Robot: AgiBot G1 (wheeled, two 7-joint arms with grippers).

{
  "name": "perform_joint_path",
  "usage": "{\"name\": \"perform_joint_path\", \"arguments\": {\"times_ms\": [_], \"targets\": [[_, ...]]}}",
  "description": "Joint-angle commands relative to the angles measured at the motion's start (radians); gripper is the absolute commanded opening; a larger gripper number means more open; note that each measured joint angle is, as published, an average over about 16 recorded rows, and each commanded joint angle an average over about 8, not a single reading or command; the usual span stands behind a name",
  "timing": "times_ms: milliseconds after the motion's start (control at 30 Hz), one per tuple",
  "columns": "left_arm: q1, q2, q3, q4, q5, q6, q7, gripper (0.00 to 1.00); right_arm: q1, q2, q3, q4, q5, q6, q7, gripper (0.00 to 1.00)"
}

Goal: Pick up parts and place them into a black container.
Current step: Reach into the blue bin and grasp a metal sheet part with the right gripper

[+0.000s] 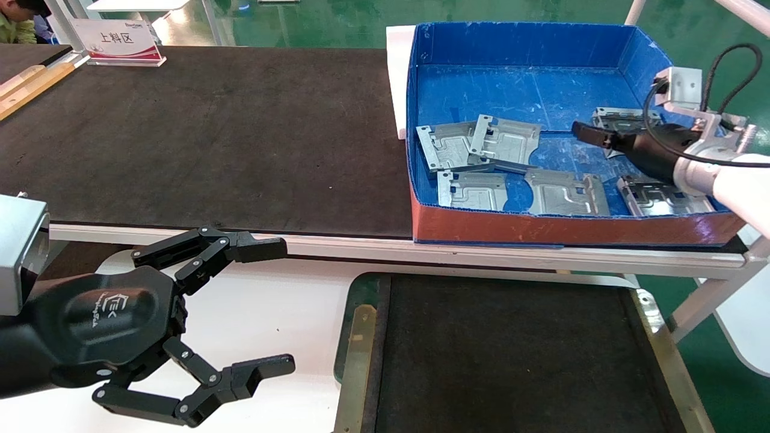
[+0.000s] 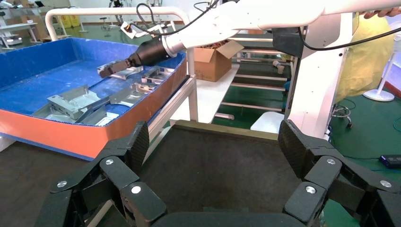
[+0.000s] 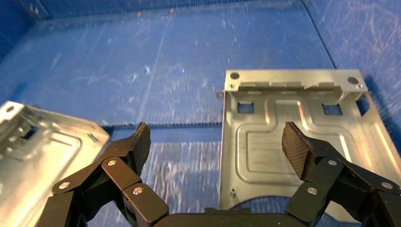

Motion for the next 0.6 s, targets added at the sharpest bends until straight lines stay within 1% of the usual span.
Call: {"name": "perform_joint_path", "arguments": {"times_ms": [33, 67, 600], "targets": [[0.000, 0.000, 0.000, 0.000, 0.000, 0.000, 0.000, 1.00, -0.002, -0.001, -0.005, 0.002, -0.007, 0.002, 0.006, 0.03], [0.000, 0.000, 0.000, 0.000, 0.000, 0.000, 0.000, 1.00, -0.003, -0.002, -0.007, 0.003, -0.010, 0.003, 0.010, 0.00], [0.000, 0.000, 0.000, 0.000, 0.000, 0.000, 0.000, 1.00, -0.010, 0.001, -0.022, 0.021, -0.032, 0.010, 0.050, 0.00]]}}
